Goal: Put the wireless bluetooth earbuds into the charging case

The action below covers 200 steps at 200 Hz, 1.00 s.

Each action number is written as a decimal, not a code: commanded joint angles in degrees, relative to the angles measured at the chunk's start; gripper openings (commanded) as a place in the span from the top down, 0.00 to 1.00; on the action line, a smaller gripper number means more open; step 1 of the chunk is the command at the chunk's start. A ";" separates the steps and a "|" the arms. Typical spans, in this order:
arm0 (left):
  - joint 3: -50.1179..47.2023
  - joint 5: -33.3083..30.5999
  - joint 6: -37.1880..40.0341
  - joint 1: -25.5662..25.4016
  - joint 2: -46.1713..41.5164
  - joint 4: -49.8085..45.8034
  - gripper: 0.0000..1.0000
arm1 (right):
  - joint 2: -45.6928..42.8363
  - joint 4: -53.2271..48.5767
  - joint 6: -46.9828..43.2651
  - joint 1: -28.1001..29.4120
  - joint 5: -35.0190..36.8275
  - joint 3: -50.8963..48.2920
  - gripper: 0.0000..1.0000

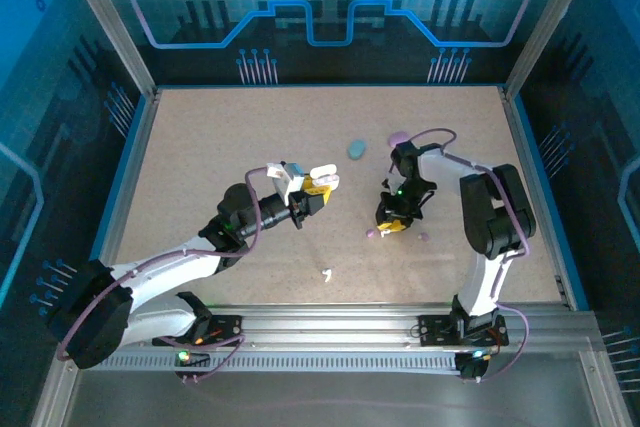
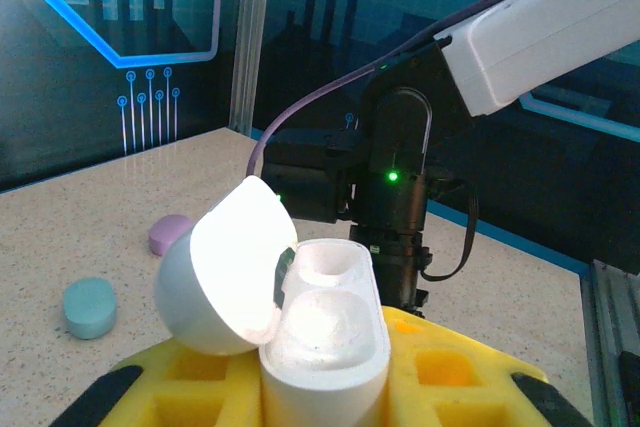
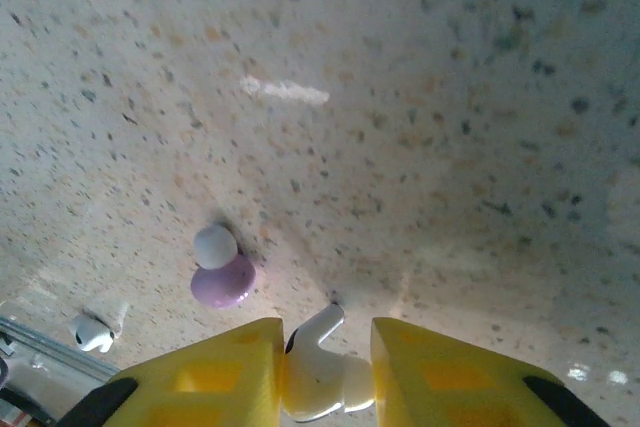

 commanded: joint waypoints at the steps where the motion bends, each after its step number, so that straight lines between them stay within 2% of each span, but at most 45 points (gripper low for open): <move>1: 0.31 -0.94 1.65 -0.24 -0.05 1.18 0.76 | 1.65 -0.91 -1.28 -0.47 0.77 1.70 0.69; 86: 0.58 -0.67 1.22 -0.38 1.06 1.76 0.76 | 3.76 -0.49 -0.02 -0.67 7.22 3.83 0.68; 145: 0.49 -0.58 1.05 -0.37 0.85 1.83 0.76 | 2.65 0.48 1.50 1.93 13.11 2.45 0.62; 200: 0.22 -0.50 0.87 -0.33 0.41 1.83 0.76 | 0.72 1.99 4.25 4.11 17.70 0.25 0.67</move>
